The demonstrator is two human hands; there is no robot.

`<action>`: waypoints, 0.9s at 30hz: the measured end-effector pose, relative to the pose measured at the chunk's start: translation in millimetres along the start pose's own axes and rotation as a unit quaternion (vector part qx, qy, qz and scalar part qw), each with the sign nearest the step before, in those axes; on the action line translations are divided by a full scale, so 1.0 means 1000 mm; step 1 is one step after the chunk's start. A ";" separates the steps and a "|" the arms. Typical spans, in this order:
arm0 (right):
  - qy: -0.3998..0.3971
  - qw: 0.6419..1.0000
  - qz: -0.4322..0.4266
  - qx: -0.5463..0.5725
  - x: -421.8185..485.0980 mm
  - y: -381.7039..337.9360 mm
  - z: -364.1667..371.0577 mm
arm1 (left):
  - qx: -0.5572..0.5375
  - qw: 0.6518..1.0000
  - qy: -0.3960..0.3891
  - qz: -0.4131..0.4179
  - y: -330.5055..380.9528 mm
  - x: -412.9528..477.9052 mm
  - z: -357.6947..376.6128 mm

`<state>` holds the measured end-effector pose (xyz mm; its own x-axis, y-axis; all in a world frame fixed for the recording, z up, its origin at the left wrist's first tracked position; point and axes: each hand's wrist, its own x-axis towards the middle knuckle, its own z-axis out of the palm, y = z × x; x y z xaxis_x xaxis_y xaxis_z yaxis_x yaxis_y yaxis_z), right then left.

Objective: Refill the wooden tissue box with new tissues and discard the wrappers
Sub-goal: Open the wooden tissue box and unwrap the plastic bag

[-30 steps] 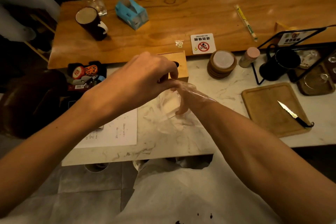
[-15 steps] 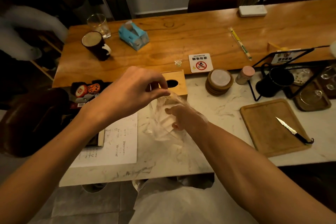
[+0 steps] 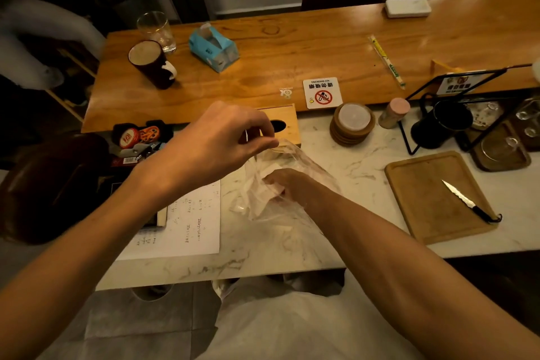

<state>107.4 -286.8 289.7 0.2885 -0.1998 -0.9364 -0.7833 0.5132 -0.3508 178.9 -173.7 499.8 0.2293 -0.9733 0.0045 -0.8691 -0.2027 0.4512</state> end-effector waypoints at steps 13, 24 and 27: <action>-0.013 0.893 -0.382 -0.238 -0.181 0.023 -0.027 | 0.046 0.998 0.052 0.000 -0.002 -0.016 0.002; -0.158 0.833 -0.320 0.423 -0.169 0.057 -0.118 | 0.054 0.995 0.044 -0.066 -0.016 -0.026 -0.010; -0.109 0.816 -0.254 0.507 -0.116 0.078 -0.136 | 0.029 0.995 0.041 -0.087 -0.017 -0.028 -0.011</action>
<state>-61.8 -336.9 372.3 0.6113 -0.5060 -0.6085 0.2950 0.8591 -0.4181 191.8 -142.1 501.6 0.4119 -0.9112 0.0036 -0.8363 -0.3765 0.3985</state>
